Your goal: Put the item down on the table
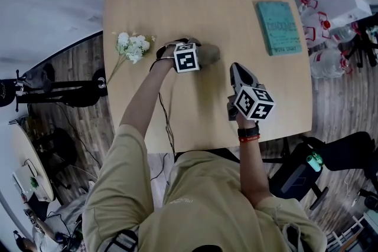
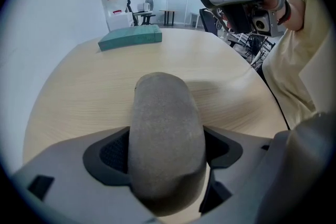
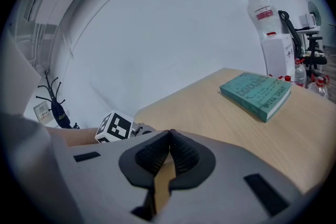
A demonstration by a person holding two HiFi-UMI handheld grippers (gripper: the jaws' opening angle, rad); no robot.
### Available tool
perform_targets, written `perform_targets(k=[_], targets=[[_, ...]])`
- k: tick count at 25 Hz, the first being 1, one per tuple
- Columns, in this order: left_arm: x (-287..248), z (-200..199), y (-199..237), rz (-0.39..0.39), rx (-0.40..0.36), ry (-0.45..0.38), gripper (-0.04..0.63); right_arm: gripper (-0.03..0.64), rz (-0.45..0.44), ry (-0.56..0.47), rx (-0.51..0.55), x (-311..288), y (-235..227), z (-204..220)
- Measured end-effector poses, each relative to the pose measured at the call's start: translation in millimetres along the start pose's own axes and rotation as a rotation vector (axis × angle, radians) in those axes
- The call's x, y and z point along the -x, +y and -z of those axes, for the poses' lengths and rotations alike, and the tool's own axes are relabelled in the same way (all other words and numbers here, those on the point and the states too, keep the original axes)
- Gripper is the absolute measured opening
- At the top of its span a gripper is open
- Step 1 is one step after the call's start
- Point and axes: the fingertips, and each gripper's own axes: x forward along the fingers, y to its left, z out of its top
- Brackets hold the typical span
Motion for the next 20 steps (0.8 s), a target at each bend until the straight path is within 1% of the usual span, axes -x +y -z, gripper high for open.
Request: perform_targets(k=[3, 7, 13, 16, 20], targets=[[1, 0, 1, -0.003, 0.007, 0.003, 0.38, 0.015, -0.004, 0.003, 0.001, 1, 2, 2], [6, -3, 4, -0.034, 0.026, 0.003, 0.381, 0.015, -0.006, 0.008, -0.003, 4, 2, 3], [25, -6, 6, -0.072, 0.038, -0.016, 0.382, 0.015, -0.019, -0.003, -0.001, 12, 9, 1], [36, -6, 0, -0.091, 0.042, -0.022, 0.382, 0.015, -0.026, -0.009, 0.003, 21, 14, 1], [54, -11, -5, -0.15, 0.047, -0.052, 0.382, 0.015, -0.039, -0.017, 0.023, 38, 21, -5]])
